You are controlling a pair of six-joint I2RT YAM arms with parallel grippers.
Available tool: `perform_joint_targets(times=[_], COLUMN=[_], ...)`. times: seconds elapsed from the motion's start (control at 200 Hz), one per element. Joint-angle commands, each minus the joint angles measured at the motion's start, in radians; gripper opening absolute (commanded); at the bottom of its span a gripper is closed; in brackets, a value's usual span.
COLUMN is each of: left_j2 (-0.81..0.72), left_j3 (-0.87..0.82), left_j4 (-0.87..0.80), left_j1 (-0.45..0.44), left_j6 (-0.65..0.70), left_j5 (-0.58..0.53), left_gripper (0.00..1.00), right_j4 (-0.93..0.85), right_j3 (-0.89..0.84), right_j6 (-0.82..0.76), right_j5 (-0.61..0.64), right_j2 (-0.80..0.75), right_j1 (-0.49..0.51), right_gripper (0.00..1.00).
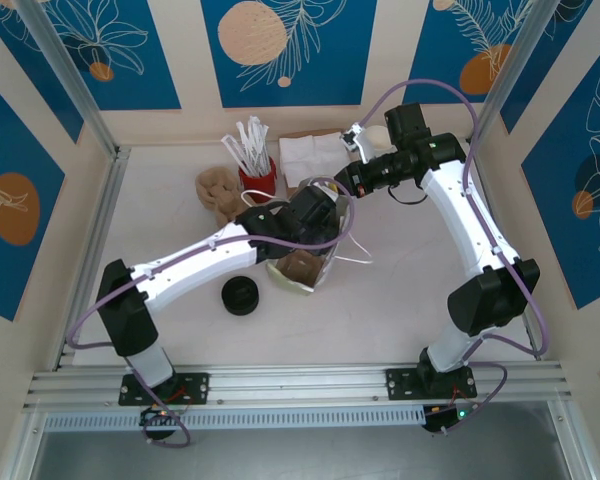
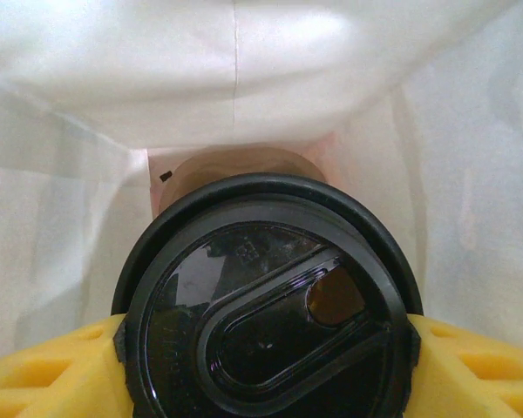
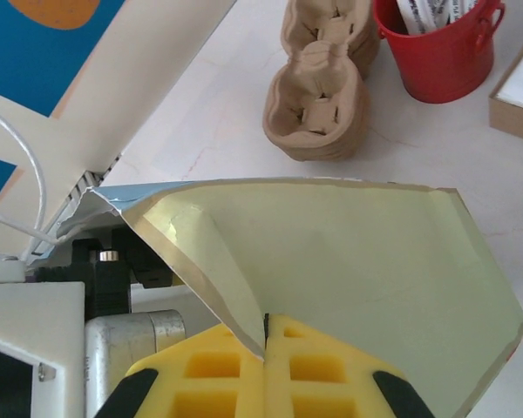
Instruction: Pack the takeout coffee
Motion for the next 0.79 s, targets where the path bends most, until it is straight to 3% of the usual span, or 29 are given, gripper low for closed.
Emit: perform_joint_targets(times=[0.0, 0.79], left_j2=[-0.046, 0.009], left_j3=[-0.030, -0.036], left_j4=[0.080, 0.110], left_j1=[-0.007, -0.006], left_j6=[0.031, 0.065], left_j5=[-0.038, -0.100], left_gripper=[0.69, 0.69], right_j4=[0.012, -0.036], right_j3=[-0.015, 0.028], right_j6=[0.003, -0.013], right_j5=[-0.076, -0.108], right_j2=[-0.028, 0.004], right_j1=[0.009, 0.018], right_gripper=[0.00, 0.00])
